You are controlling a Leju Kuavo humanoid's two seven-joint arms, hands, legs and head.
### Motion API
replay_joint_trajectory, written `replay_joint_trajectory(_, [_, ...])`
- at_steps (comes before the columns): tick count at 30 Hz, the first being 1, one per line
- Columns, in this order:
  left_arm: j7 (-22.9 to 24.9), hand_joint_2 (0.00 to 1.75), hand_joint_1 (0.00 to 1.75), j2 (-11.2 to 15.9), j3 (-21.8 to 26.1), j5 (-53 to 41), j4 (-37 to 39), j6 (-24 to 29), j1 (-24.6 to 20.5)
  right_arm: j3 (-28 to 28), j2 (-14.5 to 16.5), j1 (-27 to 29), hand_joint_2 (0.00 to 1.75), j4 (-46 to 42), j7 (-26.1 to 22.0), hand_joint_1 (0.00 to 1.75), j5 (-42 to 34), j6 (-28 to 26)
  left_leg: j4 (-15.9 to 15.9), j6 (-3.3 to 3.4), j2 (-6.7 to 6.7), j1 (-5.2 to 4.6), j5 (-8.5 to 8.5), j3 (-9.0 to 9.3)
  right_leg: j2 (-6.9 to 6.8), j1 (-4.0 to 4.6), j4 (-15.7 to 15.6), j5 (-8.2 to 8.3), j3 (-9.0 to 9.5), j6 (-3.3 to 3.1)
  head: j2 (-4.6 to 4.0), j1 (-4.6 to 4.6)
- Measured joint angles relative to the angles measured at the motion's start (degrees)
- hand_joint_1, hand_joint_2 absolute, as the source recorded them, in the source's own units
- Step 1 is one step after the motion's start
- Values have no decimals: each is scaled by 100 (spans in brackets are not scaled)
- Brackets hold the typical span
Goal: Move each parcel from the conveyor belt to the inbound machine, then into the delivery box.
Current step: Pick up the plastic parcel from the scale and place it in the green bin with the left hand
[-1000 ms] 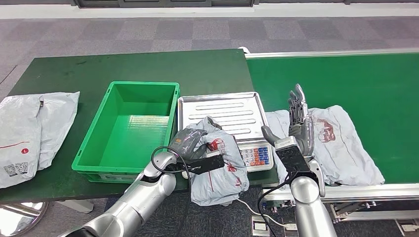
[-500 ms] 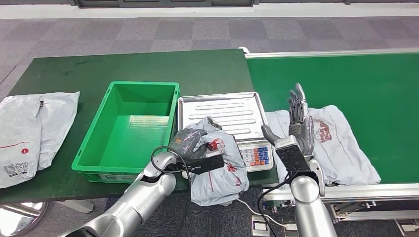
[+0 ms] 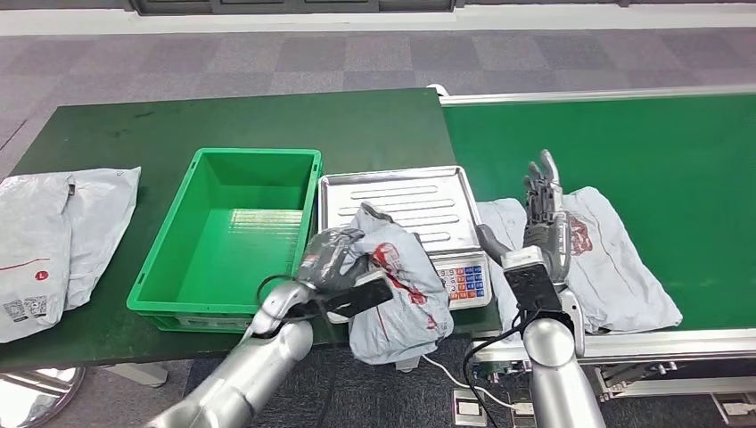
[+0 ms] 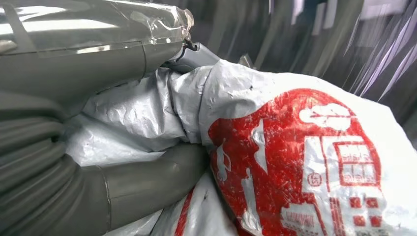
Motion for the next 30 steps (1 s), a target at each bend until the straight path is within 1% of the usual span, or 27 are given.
replay_joint_trajectory(1, [-704, 175, 175, 8, 96, 522, -779, 474, 243, 0, -74, 60, 175, 29, -87, 0, -168, -146, 3, 0, -1, 2, 2, -19, 2, 2, 1, 3, -17, -1, 0, 2])
replay_joint_trajectory(2, [-1299, 175, 175, 11, 183, 882, -1509, 818, 397, 0, -147, 111, 175, 63, -150, 0, -284, -233, 4, 1, -5, 4, 4, -37, 0, 3, 2, 4, -30, 1, 0, 3])
replay_joint_trajectory(3, [-1713, 175, 175, 6, 262, 1083, -2119, 1023, 446, 0, -211, 146, 175, 95, -187, 0, -349, -277, 4, 1, -11, 3, 3, -44, -4, 3, 2, 4, -33, 2, 0, 4])
replay_joint_trajectory(4, [-1897, 175, 175, 2, 338, 1148, -2591, 1093, 467, 0, -255, 164, 175, 121, -207, 0, -373, -291, 2, 0, -11, 1, -2, -38, -4, 1, 1, 2, -28, 2, 0, 5])
replay_joint_trajectory(7, [-1871, 175, 175, 15, 480, 1222, -3580, 1051, 663, 0, -328, 241, 175, 154, -214, 0, -393, -394, 1, -1, 3, 1, -13, -22, 6, 1, -2, -2, -24, 0, 0, 1])
replay_joint_trajectory(9, [-1862, 175, 175, 15, 498, 1375, -3972, 1019, 754, 0, -383, 372, 175, 122, -182, 0, -393, -524, 1, 0, -7, 4, -11, -28, -5, 3, -2, -4, -25, -2, 0, 1])
replay_joint_trajectory(12, [-1855, 175, 175, 13, 528, 1533, -4352, 996, 790, 0, -441, 546, 175, 54, -161, 0, -394, -610, 0, 0, -7, 4, -10, -28, -8, 3, -1, -5, -23, -3, 0, 1])
replay_joint_trajectory(17, [-1851, 175, 175, 43, 596, 1649, -4693, 995, 831, 0, -462, 821, 175, -180, -161, 0, -385, -604, 0, 0, -2, 4, -10, -27, -3, 3, -1, -4, -23, -3, 0, 1])
replay_joint_trajectory(19, [-1851, 175, 175, 58, 651, 1406, -4730, 995, 836, 0, -461, 936, 175, -296, -151, 0, -358, -609, 0, 0, -4, 4, -9, -26, -4, 3, -1, -4, -22, -4, 0, 1])
replay_joint_trajectory(22, [-1851, 175, 175, 59, 779, 816, -4576, 992, 835, 0, -459, 1100, 175, -463, -153, 0, -301, -619, 0, 0, -5, 4, -9, -27, -4, 3, -1, -5, -22, -4, 0, 1])
replay_joint_trajectory(24, [-1848, 175, 175, 57, 841, 686, -4481, 987, 835, 0, -457, 1175, 175, -538, -153, 0, -278, -620, 0, -1, 1, 3, -9, -26, -1, 2, -1, -4, -25, -4, 0, 1])
replay_joint_trajectory(26, [-1655, 175, 175, 61, 872, 516, -4330, 974, 786, 0, -456, 1242, 175, -604, -152, 0, -258, -612, 1, 0, 1, 3, -9, -25, 0, 1, -3, -4, -26, -3, 0, 1])
replay_joint_trajectory(27, [-1349, 175, 175, 79, 878, 297, -4148, 925, 702, 0, -454, 1271, 175, -638, -150, 0, -228, -590, 1, 1, -4, 3, -9, -24, -4, 1, -3, -4, -26, -3, 0, 2])
replay_joint_trajectory(28, [-865, 175, 175, 113, 879, -22, -3882, 818, 569, 0, -450, 1292, 175, -670, -144, 0, -182, -551, 1, 1, -8, 3, -7, -25, -9, 2, -3, -5, -24, -3, 0, 2])
replay_joint_trajectory(30, [290, 175, 175, 228, 879, -721, -3210, 492, 214, 0, -423, 1305, 175, -721, -120, 0, -69, -446, 0, -5, -10, 3, -1, -27, -13, 2, -1, 0, -25, -5, 0, 3])
